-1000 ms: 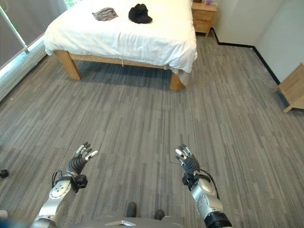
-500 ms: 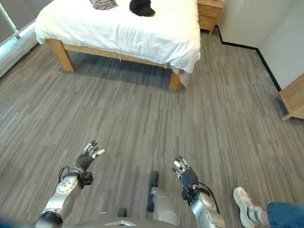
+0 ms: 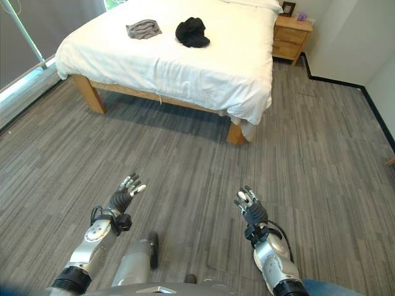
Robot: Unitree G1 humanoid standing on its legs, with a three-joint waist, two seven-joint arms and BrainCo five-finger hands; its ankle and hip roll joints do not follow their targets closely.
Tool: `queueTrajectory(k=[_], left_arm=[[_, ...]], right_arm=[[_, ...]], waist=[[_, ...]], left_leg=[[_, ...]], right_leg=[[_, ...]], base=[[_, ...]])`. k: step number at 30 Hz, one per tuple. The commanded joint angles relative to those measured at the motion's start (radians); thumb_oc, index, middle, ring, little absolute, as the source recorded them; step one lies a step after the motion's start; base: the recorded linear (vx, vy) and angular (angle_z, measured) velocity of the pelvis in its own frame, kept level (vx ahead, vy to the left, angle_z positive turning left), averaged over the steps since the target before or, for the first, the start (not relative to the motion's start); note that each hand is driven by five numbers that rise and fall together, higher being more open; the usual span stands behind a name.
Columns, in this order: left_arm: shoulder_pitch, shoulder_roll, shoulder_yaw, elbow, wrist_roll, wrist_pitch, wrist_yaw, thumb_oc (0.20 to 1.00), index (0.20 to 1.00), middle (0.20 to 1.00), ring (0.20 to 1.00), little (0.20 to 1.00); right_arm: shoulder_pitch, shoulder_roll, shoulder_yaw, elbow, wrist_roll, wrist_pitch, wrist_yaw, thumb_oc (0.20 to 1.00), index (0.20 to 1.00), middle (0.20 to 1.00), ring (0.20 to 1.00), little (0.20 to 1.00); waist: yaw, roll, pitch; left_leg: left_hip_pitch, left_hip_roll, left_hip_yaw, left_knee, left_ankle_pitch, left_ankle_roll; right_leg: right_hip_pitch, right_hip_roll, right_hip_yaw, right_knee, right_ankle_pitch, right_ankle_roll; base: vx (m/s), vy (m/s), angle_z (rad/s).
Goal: Pick up bed clothes into laundry basket.
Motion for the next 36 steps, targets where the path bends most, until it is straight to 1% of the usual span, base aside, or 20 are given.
queueTrajectory(k=[1, 3, 4, 5, 6, 8, 9, 11, 13, 14, 17, 18, 22, 28, 29, 30, 31, 32, 33, 36], left_arm=[[-0.022, 0.051, 0.035, -0.139, -0.003, -0.038, 0.001, 1.000, 1.000, 1.000, 1.000, 1.000], [-0.016, 0.058, 0.057, -0.163, -0.003, -0.038, -0.004, 1.000, 1.000, 1.000, 1.000, 1.000], [-0.004, 0.060, 0.069, -0.166, -0.003, -0.040, -0.010, 1.000, 1.000, 1.000, 1.000, 1.000], [0.001, 0.058, 0.066, -0.158, 0.003, -0.038, -0.010, 1.000, 1.000, 1.000, 1.000, 1.000], [-0.002, 0.057, 0.060, -0.146, 0.011, -0.032, -0.009, 1.000, 1.000, 1.000, 1.000, 1.000], [-0.008, 0.050, 0.051, -0.139, 0.017, -0.024, 0.005, 1.000, 1.000, 1.000, 1.000, 1.000], [-0.011, 0.049, 0.046, -0.141, 0.007, -0.025, 0.002, 1.000, 1.000, 1.000, 1.000, 1.000], [-0.001, 0.058, 0.053, -0.142, 0.021, -0.020, -0.011, 1.000, 1.000, 1.000, 1.000, 1.000], [-0.010, 0.063, 0.050, -0.134, 0.023, -0.015, -0.009, 1.000, 1.000, 1.000, 1.000, 1.000], [-0.009, 0.063, 0.042, -0.138, 0.013, -0.016, -0.019, 1.000, 1.000, 1.000, 1.000, 1.000], [0.003, 0.068, 0.032, -0.143, 0.019, -0.019, -0.037, 1.000, 1.000, 1.000, 1.000, 1.000], [0.002, 0.061, 0.029, -0.126, 0.031, -0.023, -0.032, 1.000, 1.000, 1.000, 1.000, 1.000], [-0.001, 0.054, 0.039, -0.131, 0.046, -0.033, -0.040, 1.000, 1.000, 1.000, 1.000, 1.000], [-0.002, 0.038, 0.038, -0.125, 0.042, -0.034, -0.040, 1.000, 1.000, 1.000, 1.000, 1.000], [-0.003, 0.033, 0.036, -0.123, 0.038, -0.037, -0.032, 1.000, 1.000, 1.000, 1.000, 1.000], [-0.035, 0.023, 0.028, -0.105, 0.011, -0.042, -0.012, 1.000, 1.000, 1.000, 1.000, 1.000], [-0.036, 0.024, 0.028, -0.105, 0.011, -0.042, -0.012, 1.000, 1.000, 1.000, 1.000, 1.000], [-0.049, 0.017, 0.026, -0.098, -0.022, -0.048, 0.002, 1.000, 1.000, 1.000, 1.000, 1.000], [-0.063, 0.008, 0.016, -0.103, -0.066, -0.042, -0.005, 1.000, 1.000, 1.000, 1.000, 1.000], [-0.083, 0.020, 0.001, -0.116, -0.055, -0.034, -0.002, 1.000, 1.000, 1.000, 1.000, 1.000]], right_arm=[[-0.019, -0.032, -0.013, -0.093, -0.055, -0.027, 0.033, 1.000, 1.000, 1.000, 1.000, 1.000], [-0.023, -0.025, -0.009, -0.116, -0.073, -0.014, 0.048, 1.000, 1.000, 1.000, 1.000, 1.000], [-0.021, -0.018, -0.004, -0.108, -0.094, -0.004, 0.057, 1.000, 1.000, 1.000, 1.000, 1.000], [-0.012, -0.006, -0.001, -0.102, -0.115, -0.007, 0.059, 1.000, 1.000, 1.000, 1.000, 1.000], [-0.009, 0.004, -0.006, -0.099, -0.129, -0.012, 0.042, 1.000, 1.000, 1.000, 1.000, 1.000], [0.008, 0.040, -0.016, -0.117, -0.081, -0.007, 0.034, 1.000, 1.000, 1.000, 1.000, 1.000], [0.014, 0.051, -0.016, -0.129, -0.072, -0.011, 0.039, 1.000, 1.000, 1.000, 1.000, 1.000], [0.021, 0.037, -0.003, -0.158, -0.133, -0.010, 0.050, 1.000, 1.000, 1.000, 1.000, 1.000], [0.024, 0.034, 0.002, -0.170, -0.131, -0.004, 0.052, 1.000, 1.000, 1.000, 1.000, 1.000], [0.025, 0.033, -0.001, -0.169, -0.127, -0.001, 0.058, 1.000, 1.000, 1.000, 1.000, 1.000], [0.030, 0.020, -0.005, -0.164, -0.138, -0.002, 0.062, 1.000, 1.000, 1.000, 1.000, 1.000], [0.028, 0.027, -0.003, -0.155, -0.126, -0.005, 0.057, 1.000, 1.000, 1.000, 1.000, 1.000], [0.025, 0.023, -0.007, -0.147, -0.131, -0.009, 0.057, 1.000, 1.000, 1.000, 1.000, 1.000], [0.033, 0.017, -0.041, -0.143, -0.111, -0.019, 0.054, 1.000, 1.000, 1.000, 1.000, 1.000], [0.029, 0.012, -0.037, -0.141, -0.116, -0.025, 0.052, 1.000, 1.000, 1.000, 1.000, 1.000], [0.003, -0.001, -0.035, -0.122, -0.094, -0.029, 0.035, 1.000, 1.000, 1.000, 1.000, 1.000], [0.003, -0.001, -0.035, -0.122, -0.094, -0.029, 0.035, 1.000, 1.000, 1.000, 1.000, 1.000], [-0.019, -0.005, -0.034, -0.109, -0.068, -0.037, 0.020, 1.000, 1.000, 1.000, 1.000, 1.000], [-0.024, -0.009, -0.039, -0.108, -0.015, -0.040, 0.013, 1.000, 1.000, 1.000, 1.000, 1.000], [-0.009, -0.032, -0.038, -0.109, -0.031, -0.031, 0.009, 1.000, 1.000, 1.000, 1.000, 1.000]], waist=[[0.061, -0.005, -0.037], [0.064, -0.010, -0.061], [0.077, -0.019, -0.084], [0.080, -0.035, -0.098], [0.079, -0.044, -0.104], [0.053, -0.017, -0.082], [0.031, 0.013, -0.069], [-0.003, 0.035, -0.043], [-0.025, 0.035, -0.033], [-0.039, 0.036, -0.028], [-0.062, 0.022, -0.025], [-0.074, -0.003, -0.028], [-0.079, -0.011, -0.032], [-0.097, 0.005, -0.066], [-0.094, 0.011, -0.063], [-0.100, 0.033, -0.049], [-0.103, 0.028, -0.052], [-0.095, 0.032, -0.036], [-0.085, -0.001, -0.015], [-0.053, -0.037, 0.019]], left_leg=[[0.045, -0.015, -0.016, -0.090, 0.232, -0.038], [0.062, -0.022, 0.022, -0.045, 0.229, -0.033], [0.076, -0.040, 0.023, -0.025, 0.192, -0.006], [0.090, -0.062, 0.027, -0.010, 0.172, 0.016], [0.101, -0.089, 0.057, 0.013, 0.139, 0.052], [0.206, -0.112, 0.064, -0.042, 0.111, 0.098], [0.260, -0.101, 0.051, -0.072, 0.099, 0.113], [0.347, -0.101, 0.050, -0.109, 0.068, 0.129], [0.408, -0.102, 0.054, -0.124, 0.037, 0.124], [0.428, -0.102, 0.037, -0.128, 0.030, 0.119], [0.487, -0.110, 0.007, -0.138, -0.014, 0.102], [0.525, -0.117, -0.019, -0.139, -0.042, 0.084], [0.612, -0.085, -0.047, -0.139, -0.077, 0.049], [0.670, -0.042, -0.101, -0.097, -0.099, 0.026], [0.662, -0.032, -0.097, -0.058, -0.083, 0.017], [0.613, -0.006, -0.097, 0.120, 0.018, -0.033], [0.607, -0.010, -0.101, 0.120, 0.022, -0.032], [0.544, 0.007, -0.093, 0.260, 0.098, -0.058], [0.430, 0.035, -0.035, 0.522, 0.203, -0.079], [0.288, 0.047, 0.010, 0.704, 0.202, -0.071]], right_leg=[[0.051, -0.118, 0.115, 0.003, 0.020, 0.101], [0.077, -0.146, 0.137, 0.009, 0.022, 0.125], [0.076, -0.179, 0.147, 0.029, 0.026, 0.148], [0.059, -0.217, 0.152, 0.094, 0.086, 0.169], [0.012, -0.267, 0.164, 0.248, 0.204, 0.195], [-0.092, -0.303, 0.181, 0.541, 0.369, 0.183], [-0.162, -0.291, 0.171, 0.649, 0.394, 0.175], [-0.264, -0.336, 0.081, 0.757, 0.338, 0.171], [-0.318, -0.388, -0.016, 0.686, 0.282, 0.166], [-0.332, -0.380, -0.030, 0.640, 0.275, 0.167], [-0.371, -0.313, -0.026, 0.422, 0.271, 0.173], [-0.407, -0.252, 0.020, 0.234, 0.281, 0.184], [-0.433, -0.188, -0.010, 0.028, 0.318, 0.203], [-0.418, -0.174, -0.003, 0.047, 0.323, 0.185], [-0.411, -0.173, -0.018, 0.061, 0.316, 0.174], [-0.404, -0.165, -0.025, 0.106, 0.272, 0.143], [-0.408, -0.171, -0.026, 0.106, 0.273, 0.143], [-0.383, -0.166, -0.029, 0.119, 0.245, 0.119], [-0.307, -0.161, -0.036, 0.104, 0.203, 0.072], [-0.225, -0.150, -0.031, 0.072, 0.165, 0.040]], base=[[0.62, 0.126, -0.41], [0.55, 0.157, -0.66], [0.52, 0.205, -0.73], [0.50, 0.264, -0.76], [0.46, 0.322, -0.57], [0.41, 0.387, -0.35], [0.38, 0.365, -0.22], [0.41, 0.255, 0.31], [0.47, 0.065, 0.52], [0.45, -0.058, 0.34], [0.48, -0.143, 0.56], [0.45, -0.158, 0.46], [0.47, -0.151, 0.12], [0.44, -0.164, 0.34], [0.47, -0.256, 0.47], [0.30, -0.178, 0.23], [0.30, -0.214, 0.11], [0.33, -0.355, 0.03], [0.33, -0.356, -0.17], [0.34, -0.354, -0.11]])
